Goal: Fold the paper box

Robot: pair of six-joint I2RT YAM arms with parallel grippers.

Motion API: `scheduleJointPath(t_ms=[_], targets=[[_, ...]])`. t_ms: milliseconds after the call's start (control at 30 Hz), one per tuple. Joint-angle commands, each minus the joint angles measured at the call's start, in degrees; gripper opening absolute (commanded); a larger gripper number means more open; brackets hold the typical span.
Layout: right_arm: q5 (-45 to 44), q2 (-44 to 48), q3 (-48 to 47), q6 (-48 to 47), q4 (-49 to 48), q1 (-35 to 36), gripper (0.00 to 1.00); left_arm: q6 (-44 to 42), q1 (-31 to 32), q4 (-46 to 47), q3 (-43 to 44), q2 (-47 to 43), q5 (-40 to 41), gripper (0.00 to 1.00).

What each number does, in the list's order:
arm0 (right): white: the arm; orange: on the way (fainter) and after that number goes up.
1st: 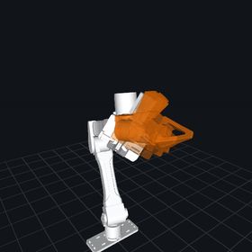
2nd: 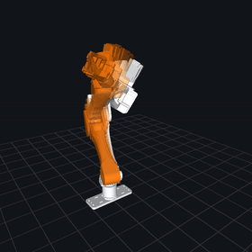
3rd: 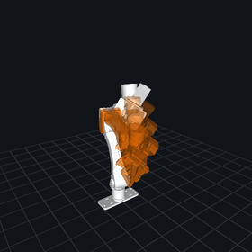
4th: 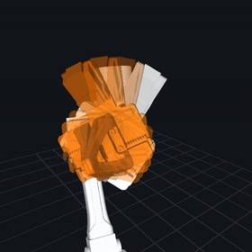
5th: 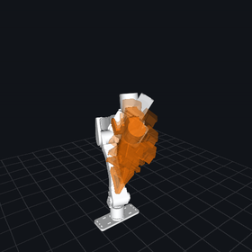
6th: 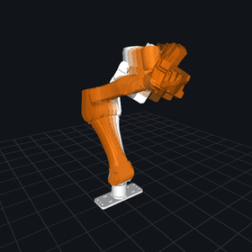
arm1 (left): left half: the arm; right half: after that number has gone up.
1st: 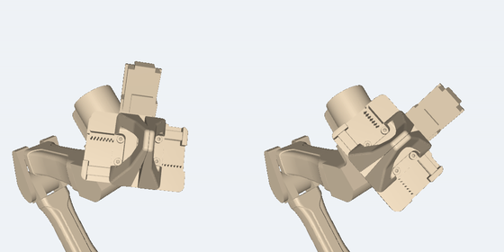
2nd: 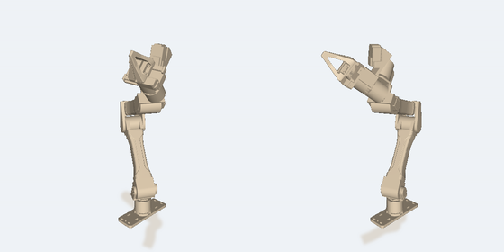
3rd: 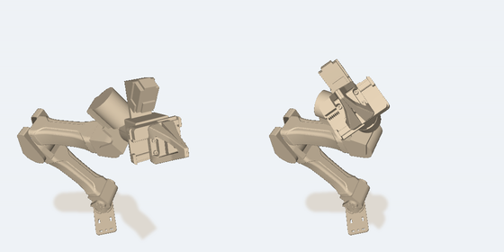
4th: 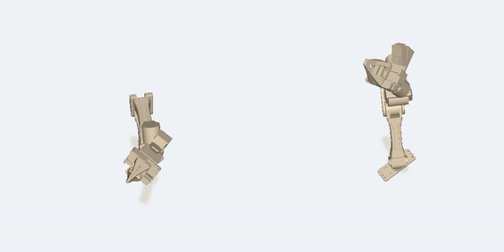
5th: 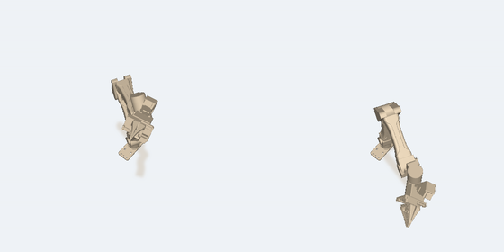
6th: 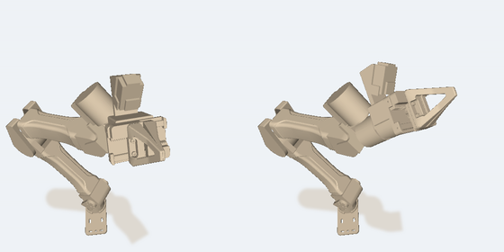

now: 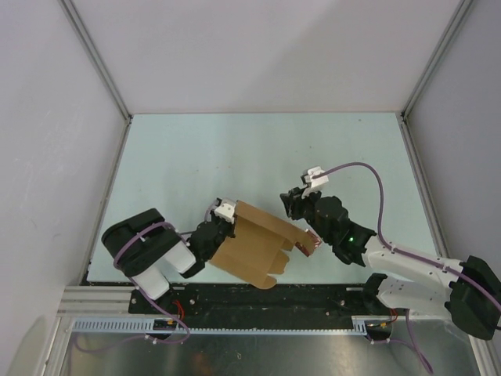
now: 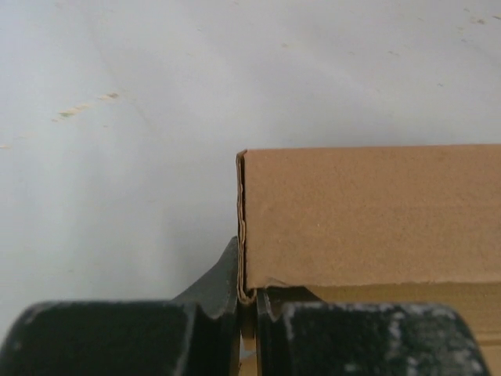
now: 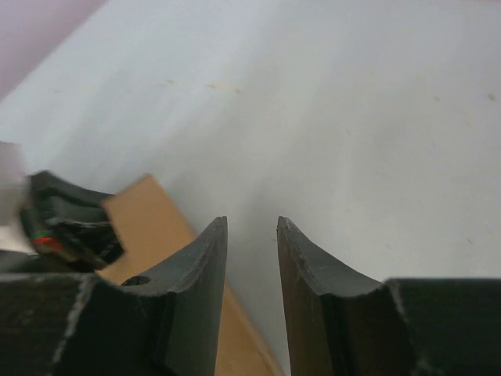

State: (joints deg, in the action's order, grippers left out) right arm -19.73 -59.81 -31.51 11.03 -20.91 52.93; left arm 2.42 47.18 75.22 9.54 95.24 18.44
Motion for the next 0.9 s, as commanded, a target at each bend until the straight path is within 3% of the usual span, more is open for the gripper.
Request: scheduleJointPath(t_ms=[0, 133, 467, 867], targets=[[-4.27, 2.15, -1.89, 6.54, 10.7, -3.44, 0.35, -5.66, 1.25, 20.67, -1.8, -2.78, 11.33, 0.0], [-3.48, 2.33, -1.89, 7.69, 13.61, -3.88, 0.34, -6.98, 1.78, 20.67, -1.02, -2.17, 26.08, 0.0], [-3.4, 2.07, -1.89, 10.77, 12.29, -3.8, 0.33, -7.61, 3.09, 20.58, 1.71, -1.37, 43.24, 0.0], [0.83, -4.25, -1.89, 16.65, 10.54, -1.07, 0.27, -1.29, 6.08, 20.58, 1.62, 1.96, 52.67, 0.0]])
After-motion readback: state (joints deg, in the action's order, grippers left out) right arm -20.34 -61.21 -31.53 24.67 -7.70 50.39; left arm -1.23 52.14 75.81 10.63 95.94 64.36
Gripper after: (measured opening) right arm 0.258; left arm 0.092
